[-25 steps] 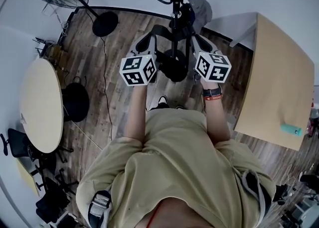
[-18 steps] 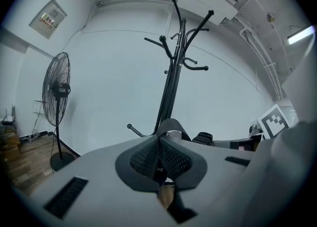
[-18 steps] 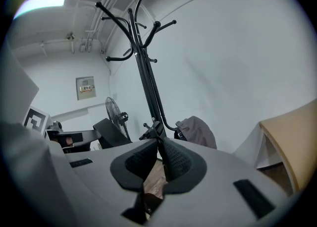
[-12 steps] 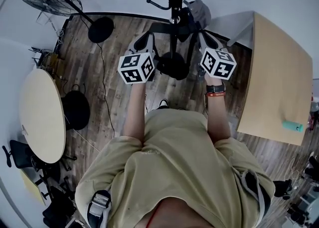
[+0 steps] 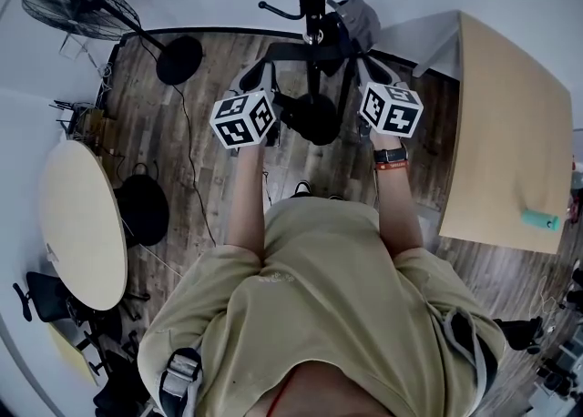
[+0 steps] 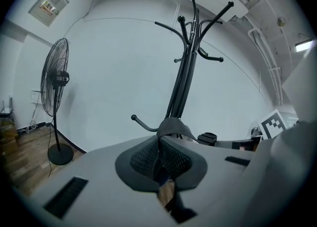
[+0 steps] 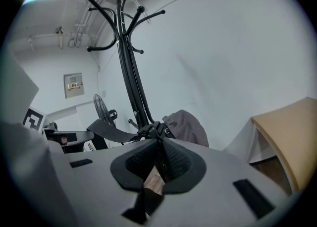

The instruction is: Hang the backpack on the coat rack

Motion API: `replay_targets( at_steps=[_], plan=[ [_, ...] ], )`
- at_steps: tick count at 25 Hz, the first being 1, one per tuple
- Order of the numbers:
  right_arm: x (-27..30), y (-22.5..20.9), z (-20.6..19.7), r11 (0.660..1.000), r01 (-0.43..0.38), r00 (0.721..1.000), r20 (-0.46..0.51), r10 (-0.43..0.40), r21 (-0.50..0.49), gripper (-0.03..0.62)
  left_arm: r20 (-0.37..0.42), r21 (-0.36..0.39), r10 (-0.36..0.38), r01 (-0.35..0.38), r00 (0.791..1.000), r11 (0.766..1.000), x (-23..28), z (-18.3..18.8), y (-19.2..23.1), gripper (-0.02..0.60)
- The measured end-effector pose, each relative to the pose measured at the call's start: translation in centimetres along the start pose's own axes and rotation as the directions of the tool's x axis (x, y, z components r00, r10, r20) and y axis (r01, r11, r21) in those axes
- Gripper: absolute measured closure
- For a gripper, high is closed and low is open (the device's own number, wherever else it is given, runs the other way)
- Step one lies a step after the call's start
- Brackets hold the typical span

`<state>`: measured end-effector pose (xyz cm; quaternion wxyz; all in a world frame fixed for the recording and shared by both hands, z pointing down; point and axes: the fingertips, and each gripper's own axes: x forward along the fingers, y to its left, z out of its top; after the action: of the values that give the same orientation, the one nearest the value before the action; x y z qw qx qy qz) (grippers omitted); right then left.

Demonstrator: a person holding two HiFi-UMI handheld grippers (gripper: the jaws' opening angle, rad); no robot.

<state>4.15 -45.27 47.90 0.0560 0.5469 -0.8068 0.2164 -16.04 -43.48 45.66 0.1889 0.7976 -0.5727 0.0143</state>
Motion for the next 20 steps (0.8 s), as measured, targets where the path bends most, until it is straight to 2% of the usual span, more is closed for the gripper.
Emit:
replay_targets(
  at_steps=[14,20],
  plan=[
    [2.4,-0.7,-4.3,0.999,-0.009,0.996,-0.087,0.012,0.04,0.548,-0.117,0.016,0.025,-0.023,0.993,1.0,2.3,-5.2,1.4,0.557],
    [3.0,-0.9,-6.8,0.999,-0.01,0.99,-0.143,0.017,0.047,0.548,-0.178,-0.002,0.029,-0.03,0.984,1.0,2.8,-8.2,1.7,0.557]
  ],
)
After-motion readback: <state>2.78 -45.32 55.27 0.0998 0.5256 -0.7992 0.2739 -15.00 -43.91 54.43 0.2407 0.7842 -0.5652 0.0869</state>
